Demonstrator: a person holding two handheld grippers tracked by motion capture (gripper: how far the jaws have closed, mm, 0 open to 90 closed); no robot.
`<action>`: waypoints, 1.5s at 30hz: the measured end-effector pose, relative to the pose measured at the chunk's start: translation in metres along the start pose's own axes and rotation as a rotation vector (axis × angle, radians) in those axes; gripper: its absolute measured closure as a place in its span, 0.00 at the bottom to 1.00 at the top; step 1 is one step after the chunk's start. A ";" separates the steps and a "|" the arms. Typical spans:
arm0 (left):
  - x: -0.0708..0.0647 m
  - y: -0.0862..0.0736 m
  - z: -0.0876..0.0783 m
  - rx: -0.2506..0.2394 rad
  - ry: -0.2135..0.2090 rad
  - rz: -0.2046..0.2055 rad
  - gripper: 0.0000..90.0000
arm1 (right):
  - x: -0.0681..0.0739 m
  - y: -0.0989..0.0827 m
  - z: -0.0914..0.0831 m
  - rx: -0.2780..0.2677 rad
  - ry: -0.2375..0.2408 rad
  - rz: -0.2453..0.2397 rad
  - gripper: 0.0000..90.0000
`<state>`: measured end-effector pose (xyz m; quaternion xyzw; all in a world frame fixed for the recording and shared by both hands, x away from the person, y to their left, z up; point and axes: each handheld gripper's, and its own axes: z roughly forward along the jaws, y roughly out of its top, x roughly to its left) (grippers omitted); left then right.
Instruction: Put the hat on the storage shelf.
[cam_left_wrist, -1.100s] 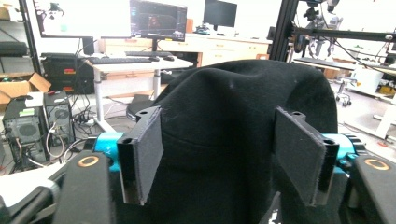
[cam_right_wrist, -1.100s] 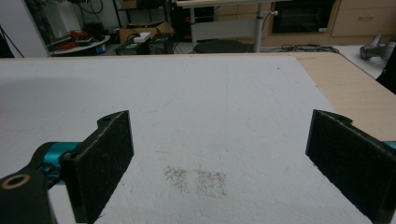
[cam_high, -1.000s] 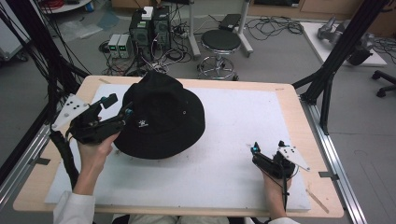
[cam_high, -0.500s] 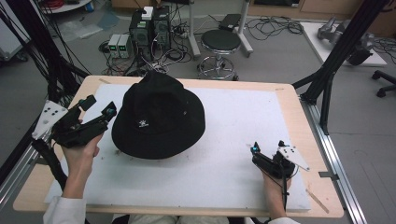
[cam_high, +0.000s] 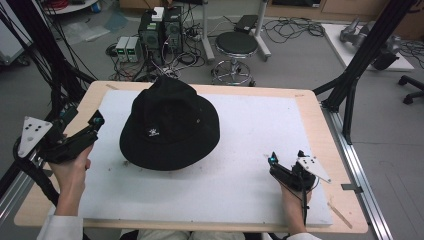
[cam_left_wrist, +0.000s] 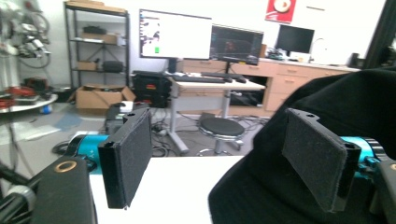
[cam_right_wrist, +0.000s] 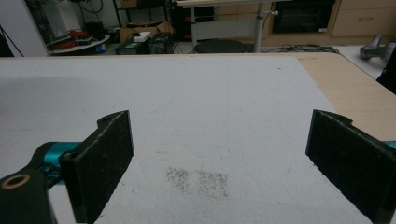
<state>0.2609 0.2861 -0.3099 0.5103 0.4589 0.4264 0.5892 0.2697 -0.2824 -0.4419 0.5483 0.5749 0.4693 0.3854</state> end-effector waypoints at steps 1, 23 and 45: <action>0.001 0.000 -0.001 -0.002 0.006 0.000 0.27 | 0.000 0.000 0.000 0.000 0.000 -0.001 0.08; 0.033 -0.031 -0.017 0.030 0.129 -0.013 0.27 | 0.000 0.000 0.000 -0.001 0.001 -0.009 0.08; 0.039 -0.072 -0.020 0.114 0.150 0.036 0.28 | 0.001 0.000 0.000 0.003 0.004 -0.005 0.08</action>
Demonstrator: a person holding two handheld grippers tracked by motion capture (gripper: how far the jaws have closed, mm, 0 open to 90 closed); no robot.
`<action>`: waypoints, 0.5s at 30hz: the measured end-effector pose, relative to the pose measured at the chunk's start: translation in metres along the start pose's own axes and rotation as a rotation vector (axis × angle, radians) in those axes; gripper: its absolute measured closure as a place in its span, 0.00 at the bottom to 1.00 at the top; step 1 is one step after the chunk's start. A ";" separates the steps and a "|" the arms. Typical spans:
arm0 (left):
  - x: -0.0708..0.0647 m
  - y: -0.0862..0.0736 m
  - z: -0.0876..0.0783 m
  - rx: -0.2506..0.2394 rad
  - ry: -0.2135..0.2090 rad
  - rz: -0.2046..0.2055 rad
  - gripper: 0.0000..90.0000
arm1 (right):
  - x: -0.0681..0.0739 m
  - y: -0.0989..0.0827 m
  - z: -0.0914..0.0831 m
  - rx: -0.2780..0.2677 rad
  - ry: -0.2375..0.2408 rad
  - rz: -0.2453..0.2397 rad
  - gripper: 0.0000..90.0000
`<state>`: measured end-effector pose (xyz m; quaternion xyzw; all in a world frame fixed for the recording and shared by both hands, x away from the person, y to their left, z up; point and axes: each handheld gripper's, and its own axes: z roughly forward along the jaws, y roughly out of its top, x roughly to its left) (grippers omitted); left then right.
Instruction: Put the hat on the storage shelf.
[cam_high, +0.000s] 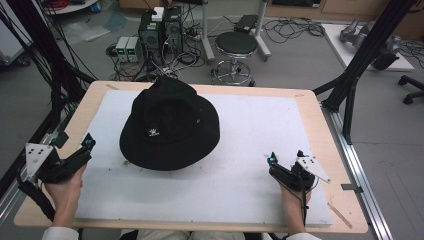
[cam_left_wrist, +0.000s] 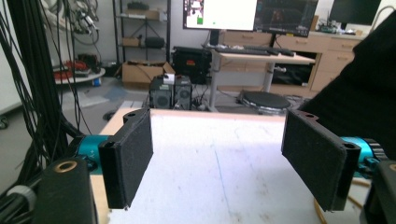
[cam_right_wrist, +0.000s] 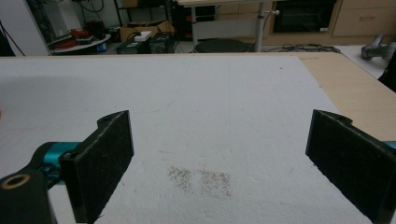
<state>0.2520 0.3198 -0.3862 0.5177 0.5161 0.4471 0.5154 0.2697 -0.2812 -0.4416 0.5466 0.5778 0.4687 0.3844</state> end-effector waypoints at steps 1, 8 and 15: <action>0.000 -0.002 0.001 0.007 0.001 0.004 0.28 | 0.000 0.000 0.000 0.000 0.000 0.000 0.08; -0.001 -0.009 0.001 0.012 0.009 0.012 0.28 | 0.000 0.000 0.000 -0.004 0.000 -0.003 0.08; 0.003 -0.016 -0.003 0.017 0.010 -0.010 0.28 | 0.000 0.000 0.000 -0.003 0.001 -0.002 0.08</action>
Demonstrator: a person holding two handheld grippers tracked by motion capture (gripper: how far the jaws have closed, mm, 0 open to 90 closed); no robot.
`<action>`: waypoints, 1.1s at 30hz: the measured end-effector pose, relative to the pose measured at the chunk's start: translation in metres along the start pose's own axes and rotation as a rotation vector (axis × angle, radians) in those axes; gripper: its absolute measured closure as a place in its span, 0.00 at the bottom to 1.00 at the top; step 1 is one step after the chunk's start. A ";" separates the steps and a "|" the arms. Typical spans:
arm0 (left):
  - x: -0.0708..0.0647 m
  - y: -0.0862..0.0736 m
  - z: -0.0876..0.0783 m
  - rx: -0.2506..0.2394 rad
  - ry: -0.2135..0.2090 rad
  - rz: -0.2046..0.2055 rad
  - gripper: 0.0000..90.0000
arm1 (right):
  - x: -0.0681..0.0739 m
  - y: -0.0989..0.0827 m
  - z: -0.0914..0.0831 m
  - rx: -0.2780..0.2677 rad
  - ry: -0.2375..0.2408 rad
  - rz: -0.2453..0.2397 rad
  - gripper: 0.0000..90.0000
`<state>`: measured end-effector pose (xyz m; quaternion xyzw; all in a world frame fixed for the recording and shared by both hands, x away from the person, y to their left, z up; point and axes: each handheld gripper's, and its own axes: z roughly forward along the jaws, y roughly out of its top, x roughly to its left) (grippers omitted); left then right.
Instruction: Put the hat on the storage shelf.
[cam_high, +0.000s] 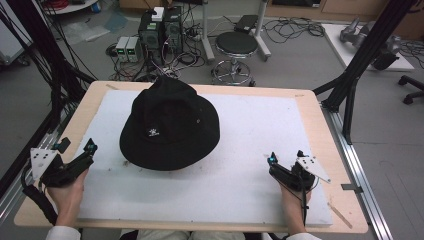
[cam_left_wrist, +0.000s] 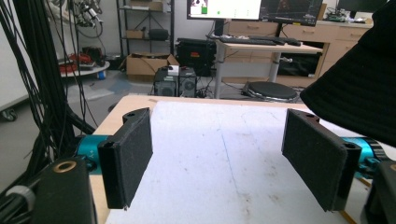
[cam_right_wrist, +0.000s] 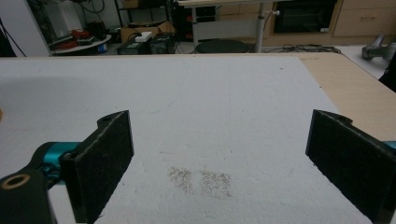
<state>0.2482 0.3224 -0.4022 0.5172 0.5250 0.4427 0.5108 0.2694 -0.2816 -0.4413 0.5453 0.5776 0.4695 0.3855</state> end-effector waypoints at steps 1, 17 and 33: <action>0.001 -0.001 -0.001 0.002 -0.003 -0.005 0.28 | 0.000 0.000 0.000 0.000 0.000 0.000 0.08; 0.004 -0.026 -0.006 -0.037 0.035 -0.004 0.27 | 0.000 0.000 0.001 -0.002 0.005 -0.001 0.08; 0.002 -0.031 -0.007 -0.031 0.020 -0.024 0.26 | 0.001 0.000 -0.001 0.002 0.010 0.007 0.08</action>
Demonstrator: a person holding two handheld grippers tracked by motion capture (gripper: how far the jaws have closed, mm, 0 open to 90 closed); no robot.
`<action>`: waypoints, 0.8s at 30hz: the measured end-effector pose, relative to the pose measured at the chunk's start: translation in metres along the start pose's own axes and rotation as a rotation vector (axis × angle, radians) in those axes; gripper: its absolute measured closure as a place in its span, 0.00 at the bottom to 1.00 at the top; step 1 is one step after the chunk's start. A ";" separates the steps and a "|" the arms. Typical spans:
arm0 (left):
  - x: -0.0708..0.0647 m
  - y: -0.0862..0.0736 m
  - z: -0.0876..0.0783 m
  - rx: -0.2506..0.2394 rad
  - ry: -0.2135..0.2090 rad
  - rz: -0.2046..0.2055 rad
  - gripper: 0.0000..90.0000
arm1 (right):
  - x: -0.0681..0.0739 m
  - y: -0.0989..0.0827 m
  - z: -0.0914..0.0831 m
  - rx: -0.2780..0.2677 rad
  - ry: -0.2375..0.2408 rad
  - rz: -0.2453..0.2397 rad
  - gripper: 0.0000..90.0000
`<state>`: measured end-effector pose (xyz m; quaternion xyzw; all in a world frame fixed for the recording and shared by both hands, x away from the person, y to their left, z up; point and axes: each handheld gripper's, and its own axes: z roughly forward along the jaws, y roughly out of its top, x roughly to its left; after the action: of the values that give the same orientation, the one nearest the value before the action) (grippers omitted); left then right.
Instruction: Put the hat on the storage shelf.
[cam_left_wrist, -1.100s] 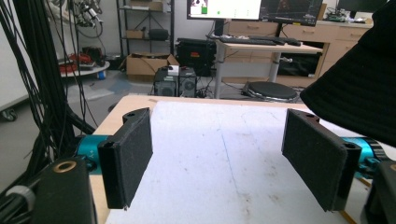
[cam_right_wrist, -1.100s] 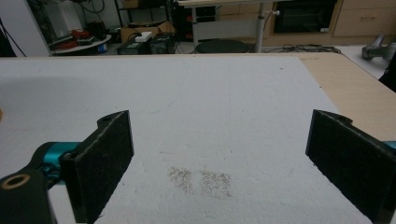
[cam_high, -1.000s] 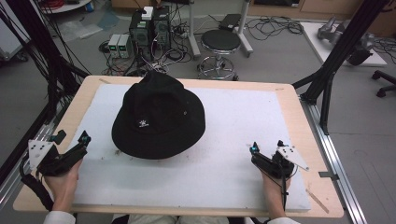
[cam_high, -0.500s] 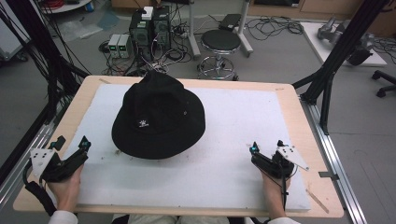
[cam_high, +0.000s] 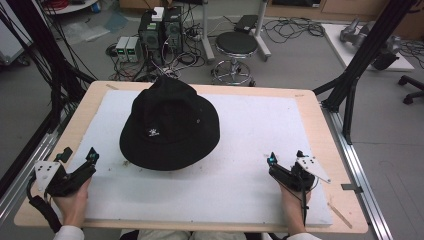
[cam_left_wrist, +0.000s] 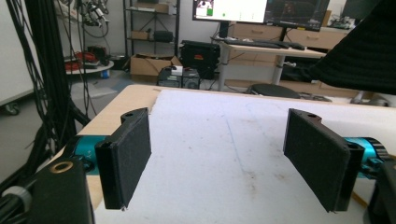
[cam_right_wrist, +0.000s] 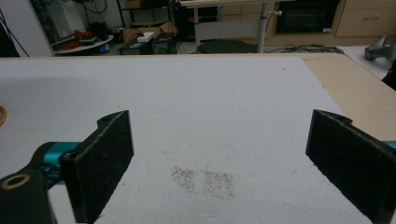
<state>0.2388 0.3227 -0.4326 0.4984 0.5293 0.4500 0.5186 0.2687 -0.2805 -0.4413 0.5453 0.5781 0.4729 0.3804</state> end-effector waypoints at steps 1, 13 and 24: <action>0.000 0.000 0.000 -0.001 0.000 0.000 0.26 | 0.000 0.000 0.000 0.000 0.001 0.001 0.08; 0.007 0.000 0.000 -0.003 0.015 -0.056 0.25 | 0.001 0.000 0.000 -0.001 -0.004 -0.009 0.08; 0.003 0.000 0.000 -0.004 0.000 -0.048 0.25 | 0.000 0.000 0.000 0.000 -0.003 -0.002 0.08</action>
<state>0.2388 0.3261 -0.4332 0.4846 0.5401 0.4384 0.5303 0.2687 -0.2801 -0.4413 0.5454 0.5783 0.4716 0.3817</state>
